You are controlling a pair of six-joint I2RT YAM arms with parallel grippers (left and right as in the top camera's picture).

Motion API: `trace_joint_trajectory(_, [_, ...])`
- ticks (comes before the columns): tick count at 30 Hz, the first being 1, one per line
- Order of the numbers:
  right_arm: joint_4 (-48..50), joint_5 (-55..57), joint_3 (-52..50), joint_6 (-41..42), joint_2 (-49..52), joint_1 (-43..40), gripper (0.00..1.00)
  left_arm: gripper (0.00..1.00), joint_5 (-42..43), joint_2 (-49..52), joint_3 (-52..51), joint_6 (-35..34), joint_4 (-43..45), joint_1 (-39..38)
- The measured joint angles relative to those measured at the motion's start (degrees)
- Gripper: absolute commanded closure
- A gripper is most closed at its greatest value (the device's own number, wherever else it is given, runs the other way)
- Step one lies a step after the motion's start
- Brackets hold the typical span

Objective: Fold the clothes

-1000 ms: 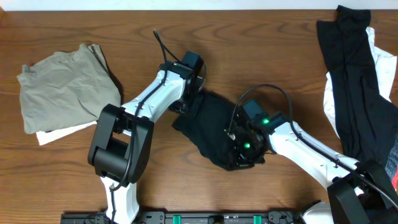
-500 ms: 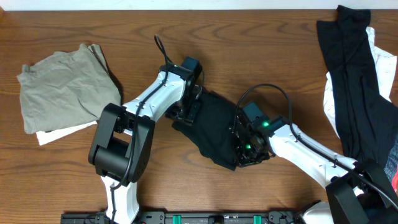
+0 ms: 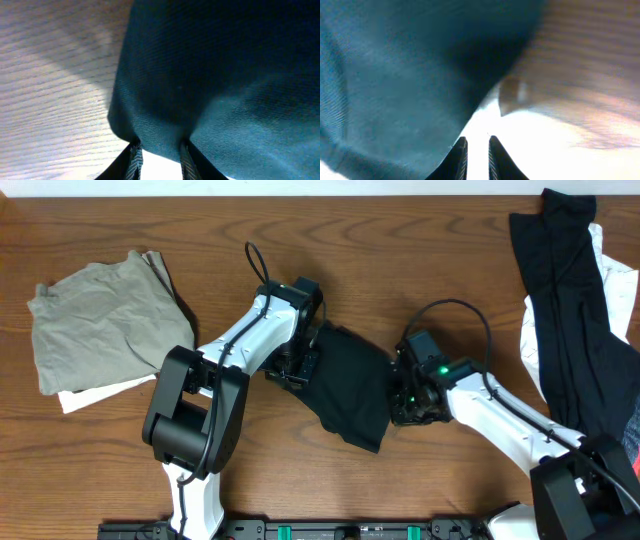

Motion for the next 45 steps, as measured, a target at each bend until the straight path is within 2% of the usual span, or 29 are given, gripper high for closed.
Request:
trace_joint_trajectory(2, [0.0, 0.9, 0.0, 0.0, -0.4, -0.6, 0.86, 0.70, -1.6, -0.7, 0.0, -0.2, 0.2, 0.0])
trace_joint_trajectory(4, [-0.1, 1.3, 0.2, 0.0, -1.6, -1.2, 0.87, 0.64, -3.6, -2.8, 0.0, -0.2, 2.3, 0.0])
trace_joint_trajectory(8, [1.3, 1.3, 1.0, 0.0, -6.2, -1.4, 0.88, 0.50, -6.3, -10.2, 0.6, -0.1, 12.2, 0.0])
trace_joint_trajectory(13, [3.9, -0.6, 2.1, 0.0, -8.8, -0.5, 0.89, 0.45, -6.5, -15.2, 2.5, 2.4, 25.0, 0.0])
trace_joint_trajectory(19, [5.7, -1.9, 2.1, 0.9, -5.6, 0.9, 0.90, 0.42, -0.8, -11.1, 2.7, 7.1, 31.0, 0.0])
trace_joint_trajectory(29, [12.1, -2.3, 2.1, 3.7, 4.5, 3.9, 0.90, 0.42, 6.5, 1.0, 2.6, 8.9, 30.3, 0.0])
trace_joint_trajectory(31, [12.2, -2.2, 2.2, 4.1, 5.3, 3.9, 0.89, 0.44, 7.3, 2.6, 2.6, 8.9, 28.0, 0.0])
trace_joint_trajectory(37, [12.5, -0.2, 3.1, 4.6, 6.3, 3.9, 0.85, 0.73, 7.5, 4.4, 3.1, 8.5, 18.3, 0.1])
trace_joint_trajectory(42, [16.0, 4.4, 3.2, 4.6, 6.7, 3.5, 0.83, 0.81, 6.8, 4.4, 3.2, 6.6, 9.6, 0.1])
trace_joint_trajectory(43, [17.2, 5.6, 3.2, 4.4, 7.0, 3.0, 0.82, 0.87, 6.7, 4.4, 3.1, 5.3, 7.7, 0.1])
trace_joint_trajectory(45, [19.9, 7.6, 3.1, 3.9, 8.0, 1.8, 0.78, 0.90, 6.6, 4.4, 2.7, 2.8, 3.9, 0.1])
